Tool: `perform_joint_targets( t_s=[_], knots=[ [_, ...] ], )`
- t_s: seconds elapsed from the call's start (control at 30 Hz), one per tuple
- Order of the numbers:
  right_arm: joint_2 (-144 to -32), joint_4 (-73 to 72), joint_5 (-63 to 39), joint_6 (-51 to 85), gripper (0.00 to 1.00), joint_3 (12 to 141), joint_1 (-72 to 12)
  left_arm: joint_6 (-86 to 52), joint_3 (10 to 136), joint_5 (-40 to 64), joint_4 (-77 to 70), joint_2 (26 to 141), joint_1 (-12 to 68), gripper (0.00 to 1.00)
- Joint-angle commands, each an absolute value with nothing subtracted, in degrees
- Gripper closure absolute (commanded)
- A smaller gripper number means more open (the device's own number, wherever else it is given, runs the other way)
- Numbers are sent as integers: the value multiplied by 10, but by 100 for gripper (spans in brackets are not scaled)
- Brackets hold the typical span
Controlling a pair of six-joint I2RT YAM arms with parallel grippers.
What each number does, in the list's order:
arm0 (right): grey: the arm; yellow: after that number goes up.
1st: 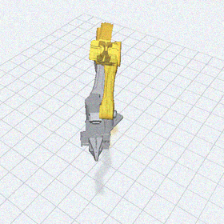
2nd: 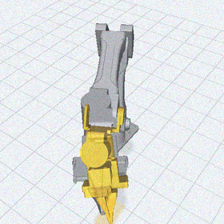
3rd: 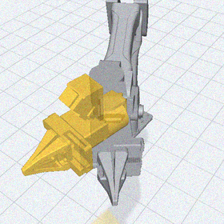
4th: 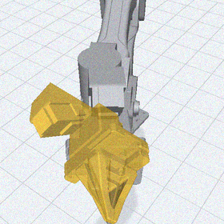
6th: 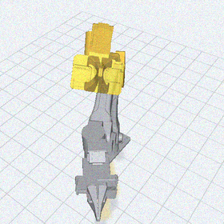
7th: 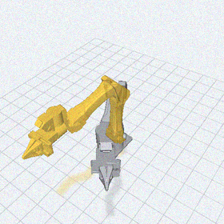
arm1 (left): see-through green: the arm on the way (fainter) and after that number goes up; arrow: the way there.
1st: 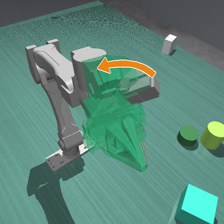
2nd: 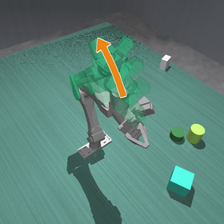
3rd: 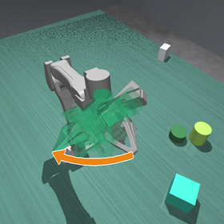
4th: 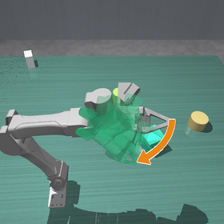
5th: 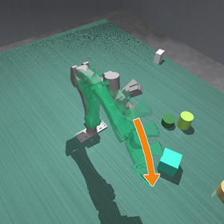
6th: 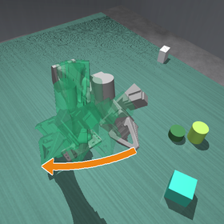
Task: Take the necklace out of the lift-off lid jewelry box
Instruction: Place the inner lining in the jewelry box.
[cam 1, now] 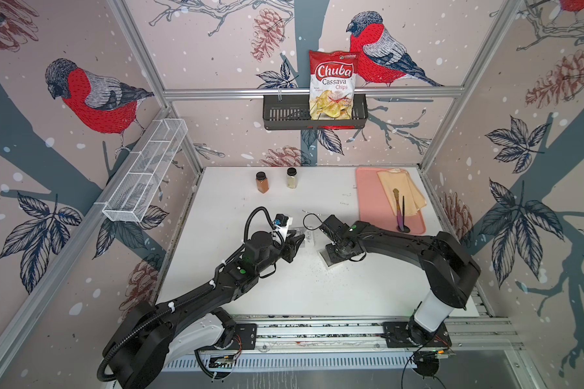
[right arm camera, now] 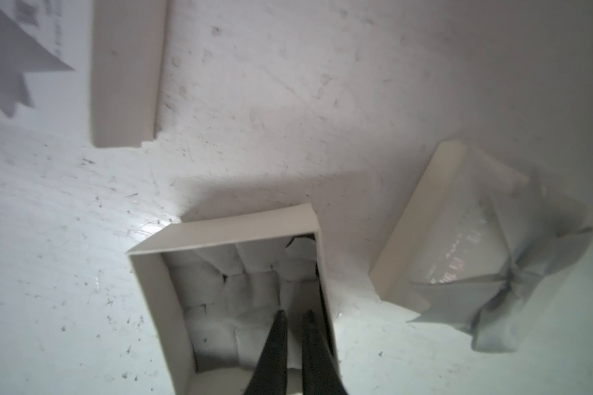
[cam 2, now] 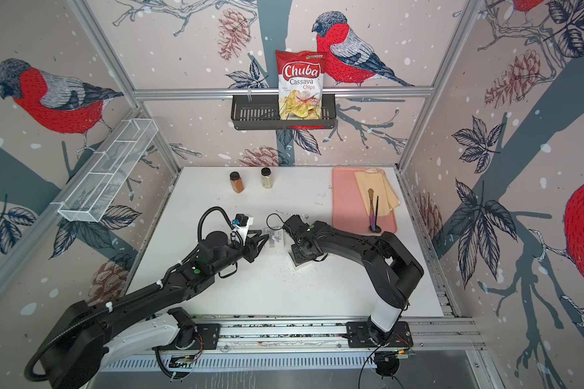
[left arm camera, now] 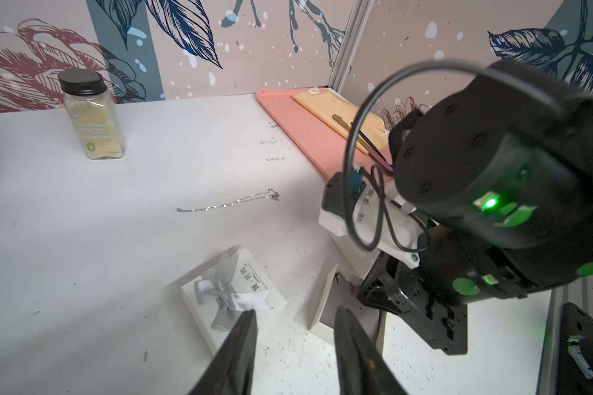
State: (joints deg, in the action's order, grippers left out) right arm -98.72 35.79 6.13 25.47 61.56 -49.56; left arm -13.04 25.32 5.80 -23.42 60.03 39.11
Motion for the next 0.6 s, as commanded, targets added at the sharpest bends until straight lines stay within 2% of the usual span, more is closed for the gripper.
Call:
perform_joint_targets(
  t_s=[0.0, 0.17, 0.4, 0.57],
  knots=[
    [-1004, 357, 55, 266, 90, 608, -497, -115, 262, 28, -217, 586, 388, 58],
    [-1022, 337, 39, 264, 90, 603, -499, -114, 260, 19, -208, 563, 385, 57],
    [-969, 347, 72, 249, 87, 613, -497, -115, 254, 13, -210, 555, 384, 56],
    [-978, 328, 81, 236, 87, 636, -488, -119, 252, 18, -216, 559, 384, 56]
  ],
)
